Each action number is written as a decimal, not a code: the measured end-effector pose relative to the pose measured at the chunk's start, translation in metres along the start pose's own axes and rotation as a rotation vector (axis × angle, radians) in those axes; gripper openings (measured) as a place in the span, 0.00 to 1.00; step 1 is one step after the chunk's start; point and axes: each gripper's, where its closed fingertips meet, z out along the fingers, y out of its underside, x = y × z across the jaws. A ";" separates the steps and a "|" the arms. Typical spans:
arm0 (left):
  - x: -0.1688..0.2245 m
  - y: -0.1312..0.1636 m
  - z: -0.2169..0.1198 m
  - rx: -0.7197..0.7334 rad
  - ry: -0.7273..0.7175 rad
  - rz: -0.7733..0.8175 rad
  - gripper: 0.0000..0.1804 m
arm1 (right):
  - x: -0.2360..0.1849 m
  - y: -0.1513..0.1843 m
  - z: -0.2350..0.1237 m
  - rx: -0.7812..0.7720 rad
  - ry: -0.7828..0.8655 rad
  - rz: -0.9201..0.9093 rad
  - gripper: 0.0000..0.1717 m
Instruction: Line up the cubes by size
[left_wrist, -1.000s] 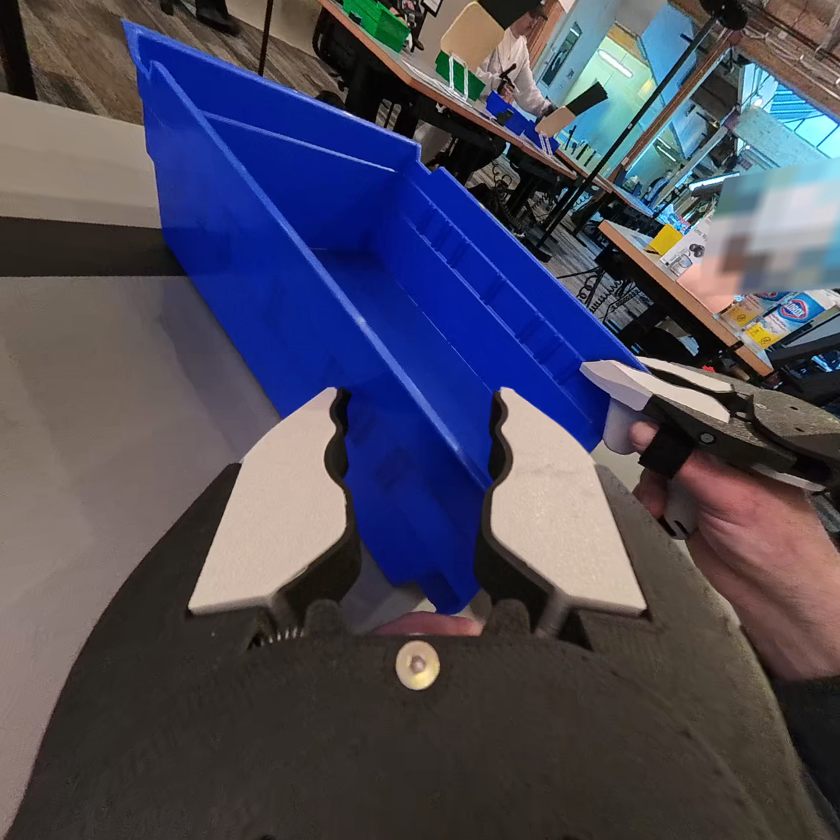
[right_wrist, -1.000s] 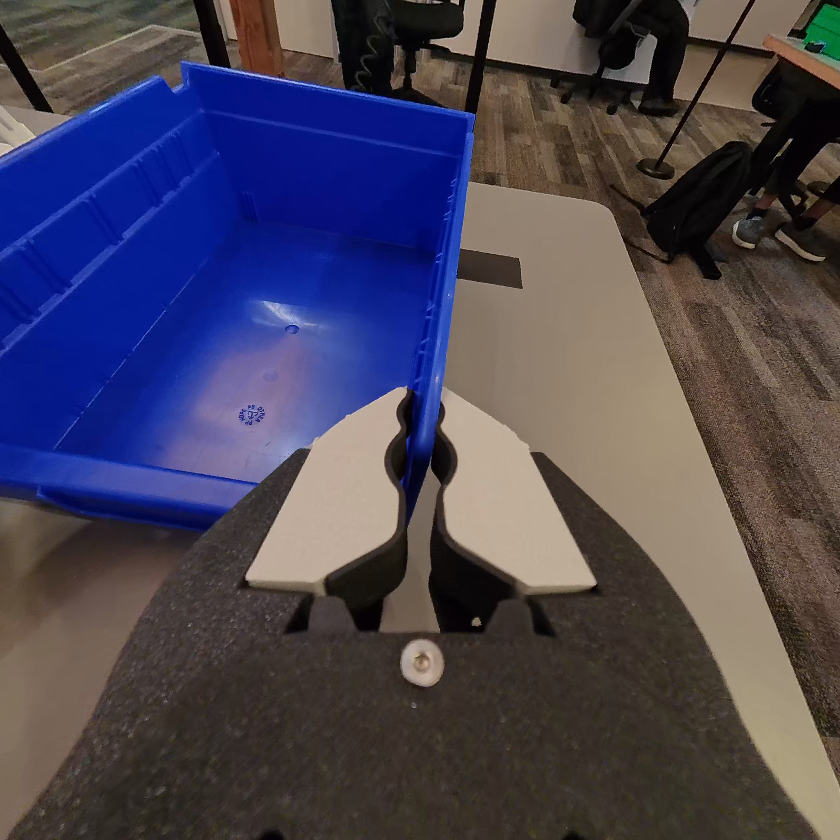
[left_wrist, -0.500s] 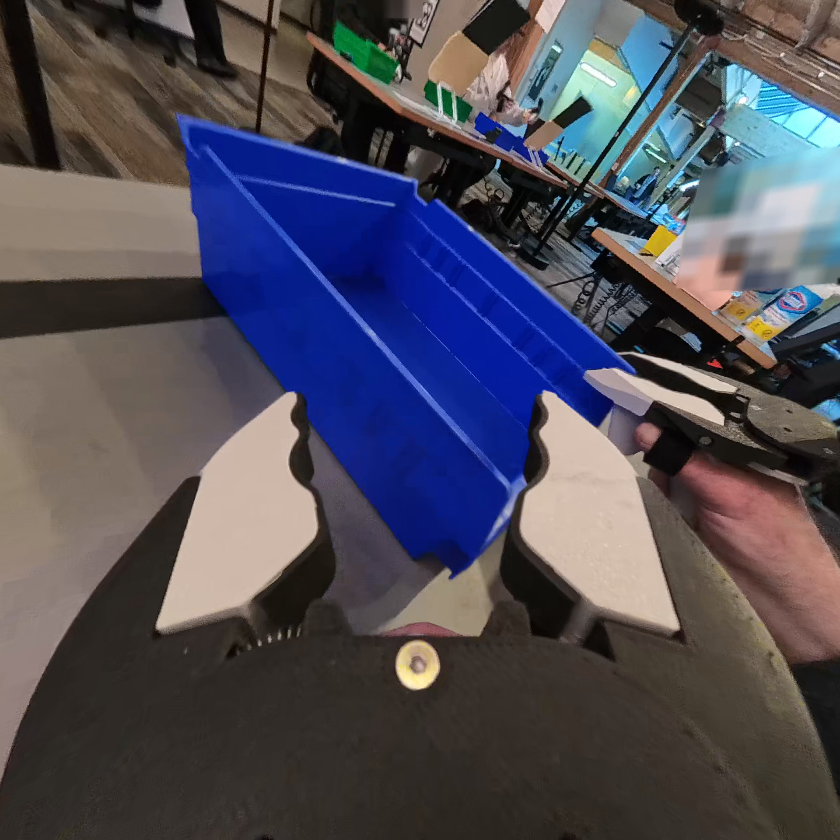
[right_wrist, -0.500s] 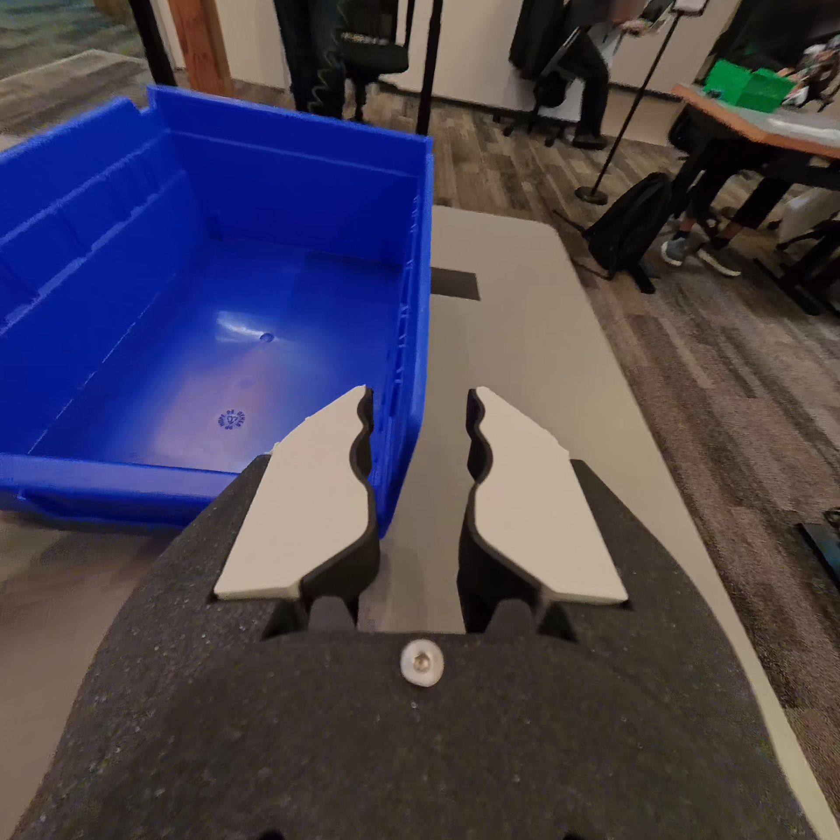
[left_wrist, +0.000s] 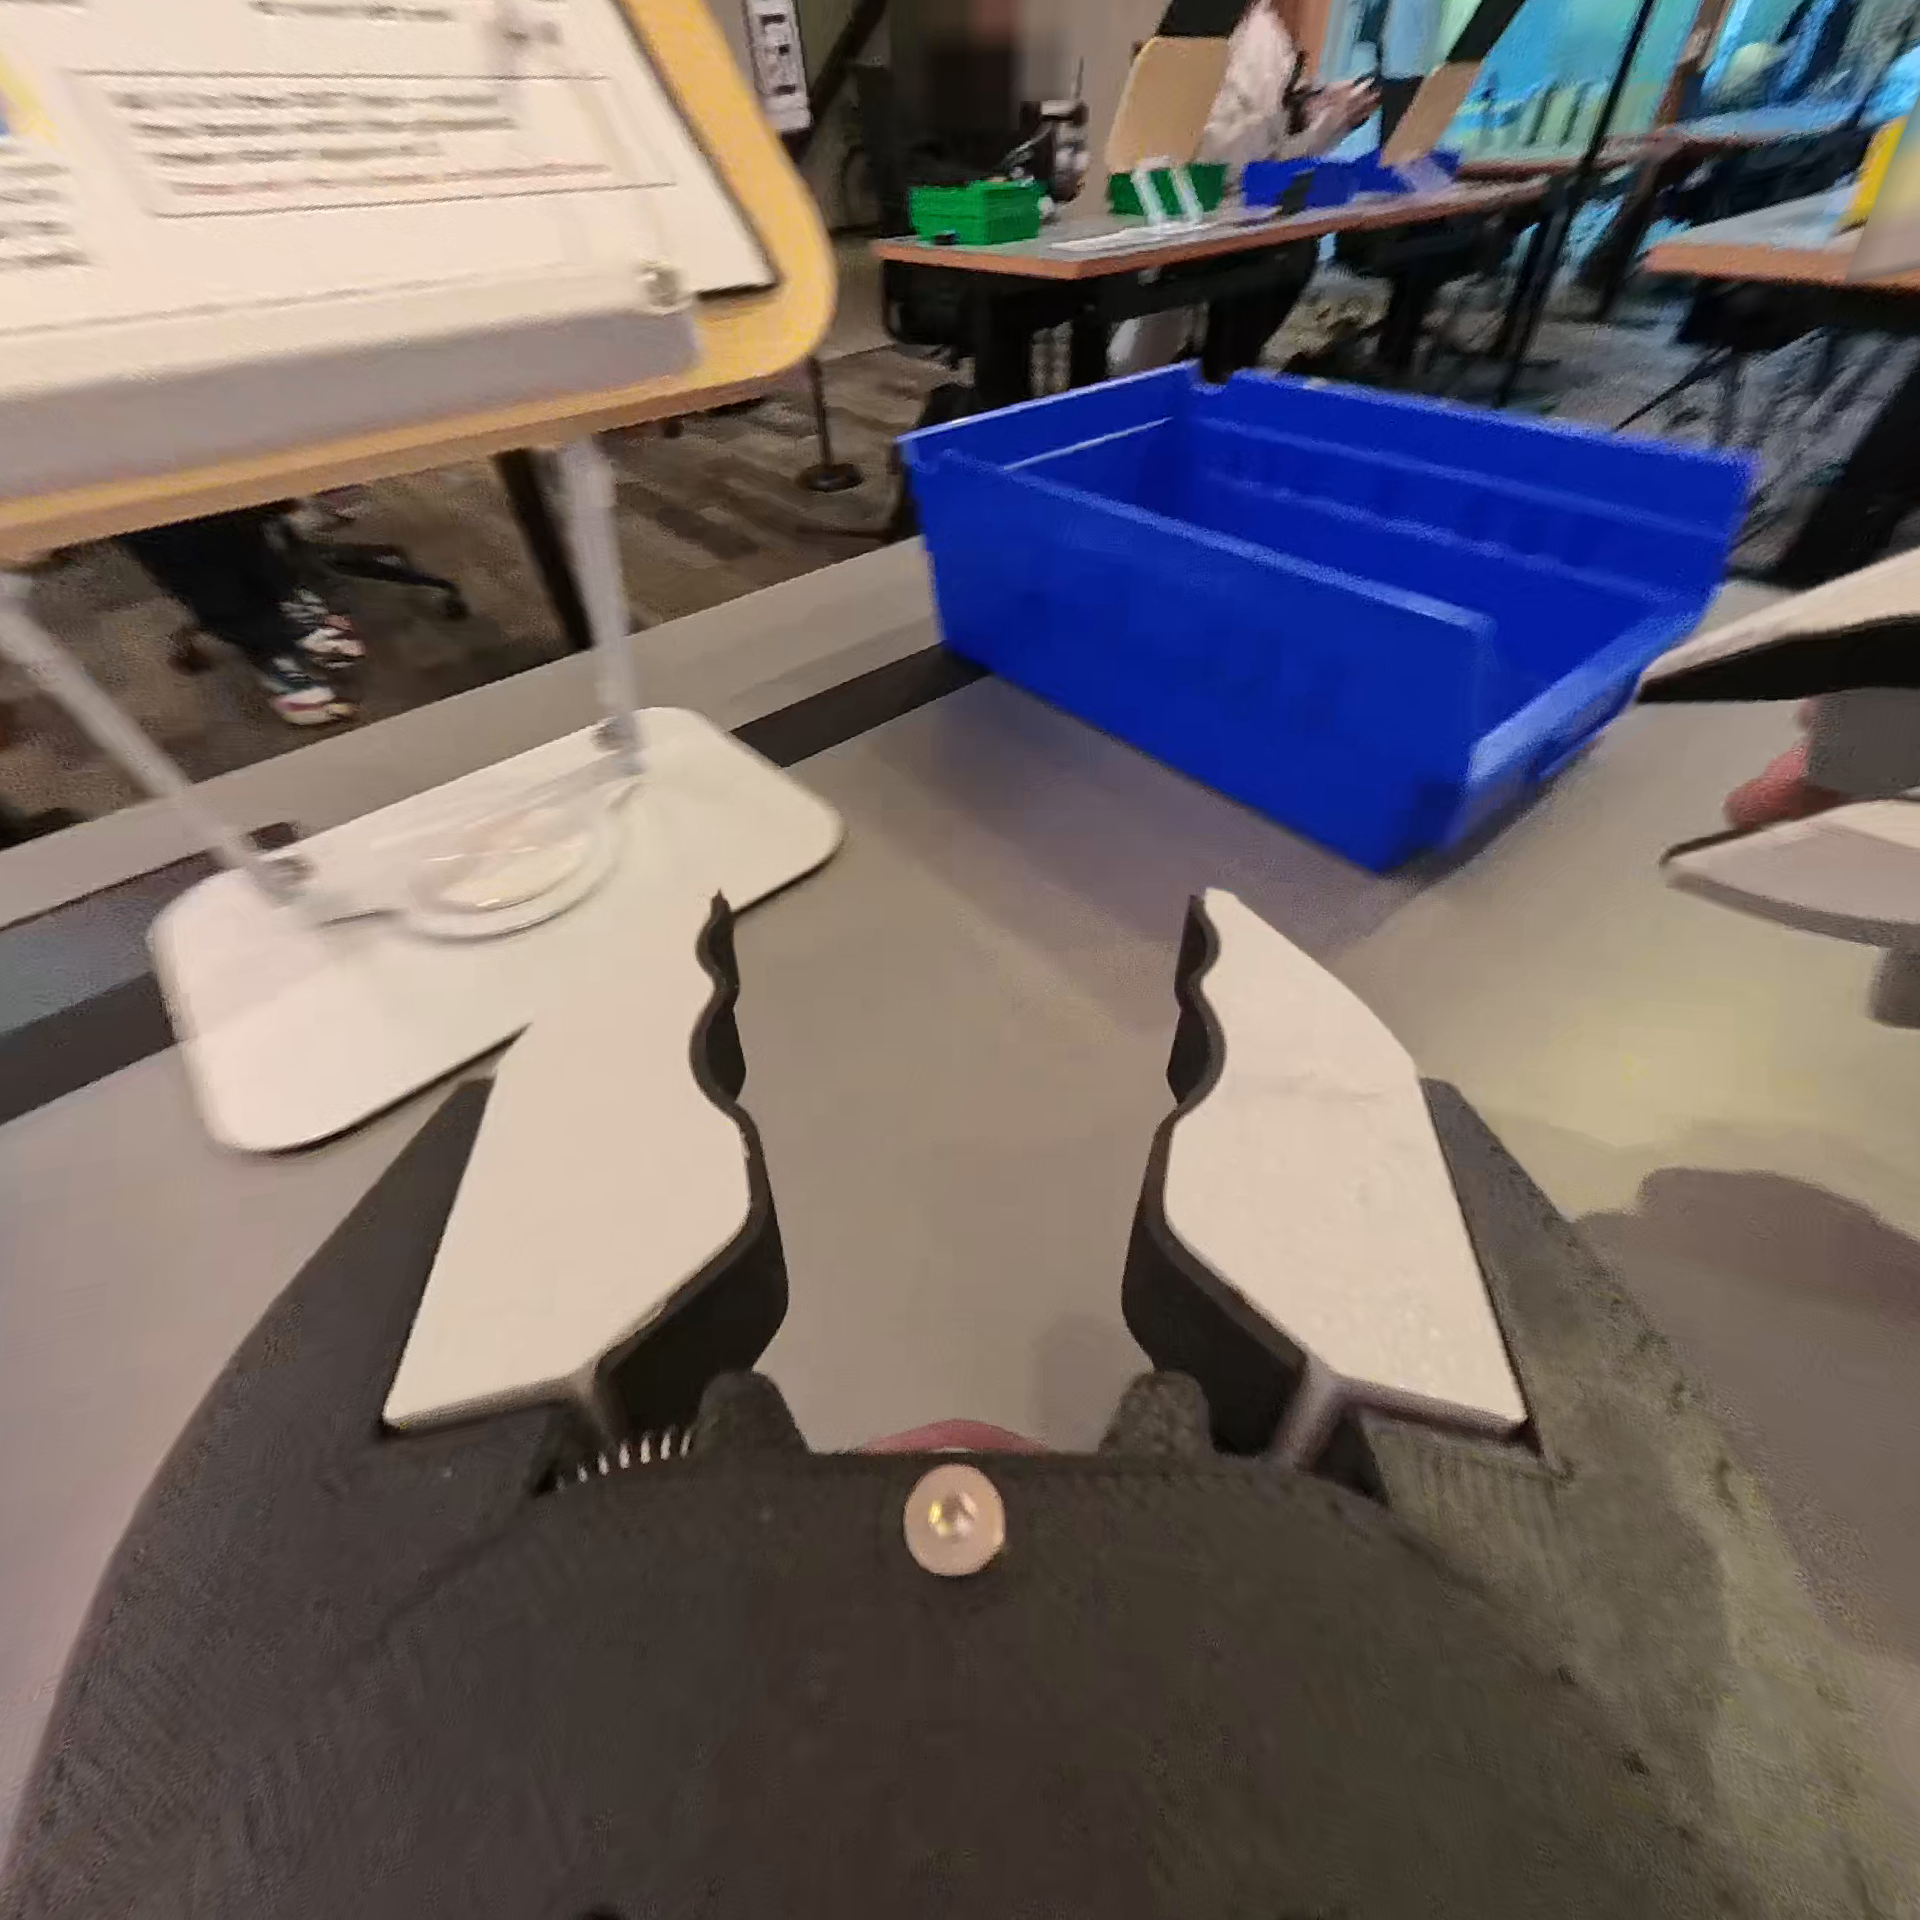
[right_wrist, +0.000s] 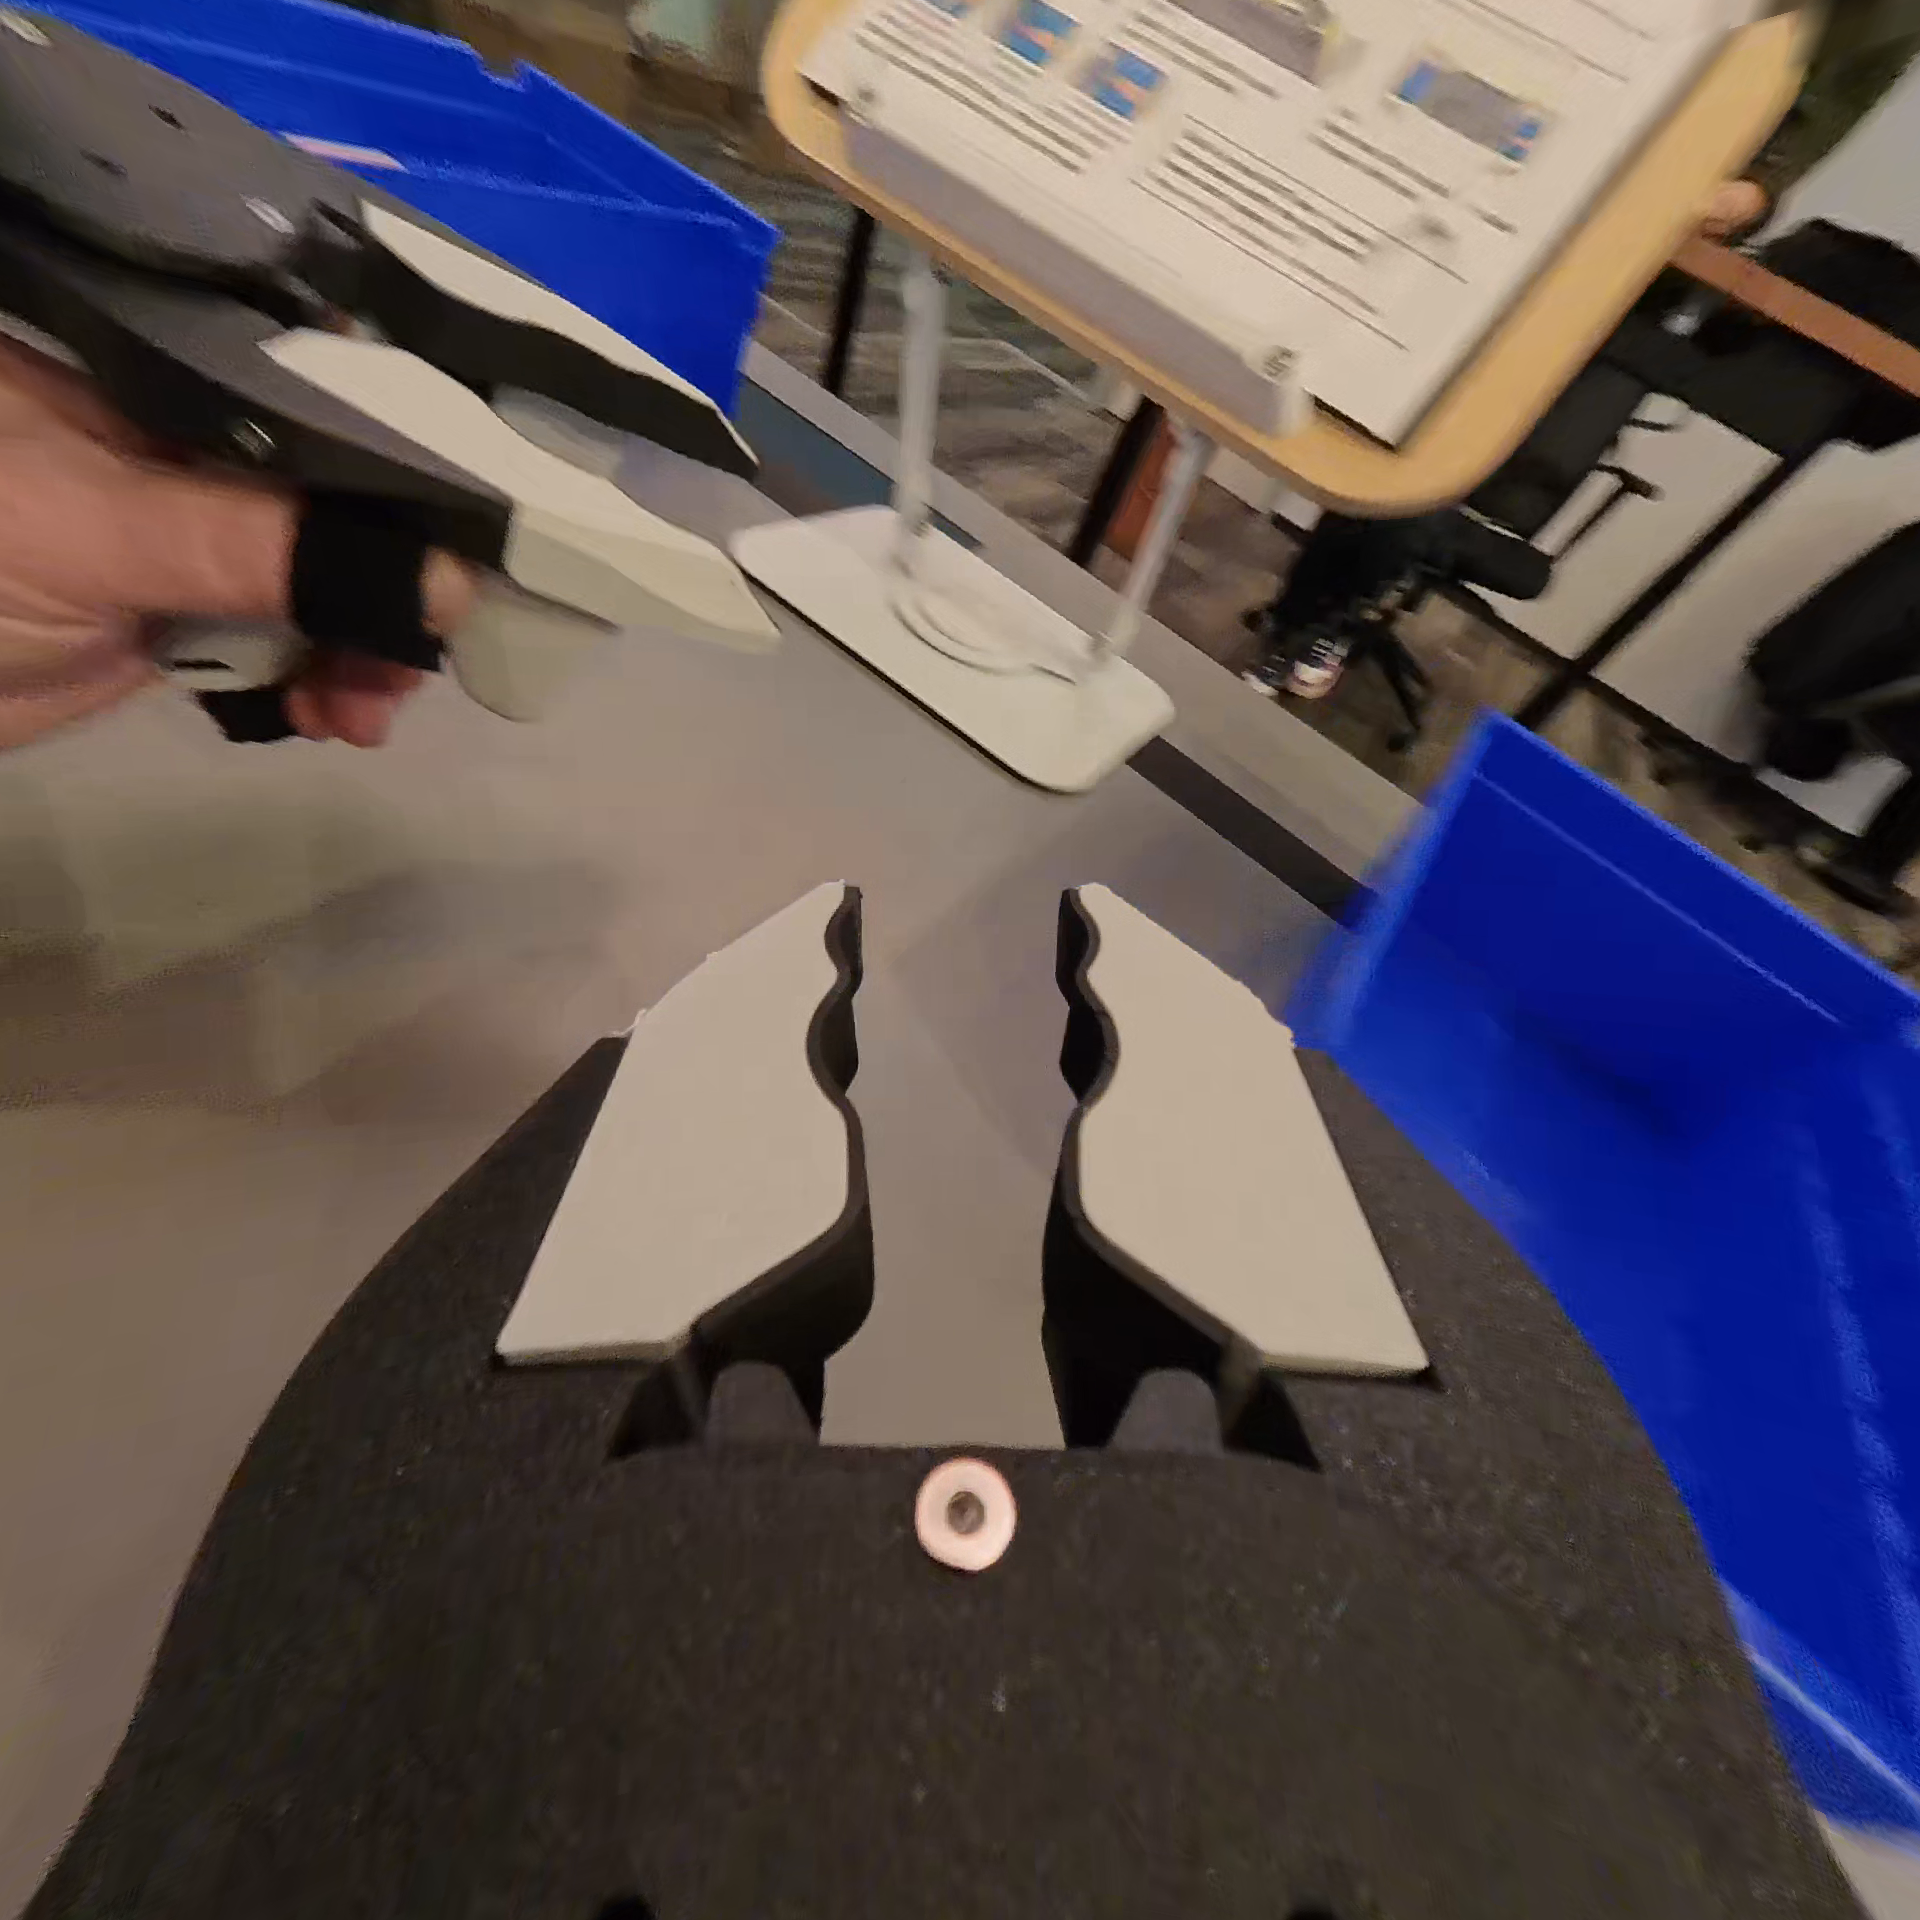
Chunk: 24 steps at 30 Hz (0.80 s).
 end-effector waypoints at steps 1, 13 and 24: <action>-0.015 0.004 -0.006 -0.011 -0.039 0.023 0.44 | -0.010 -0.009 0.012 0.015 -0.029 0.011 0.21; -0.117 0.015 -0.016 0.038 -0.231 0.078 0.39 | -0.023 -0.035 0.147 0.086 -0.088 0.303 0.22; -0.102 0.027 -0.006 0.003 -0.197 0.101 0.37 | -0.036 -0.034 0.152 0.168 -0.091 0.190 0.19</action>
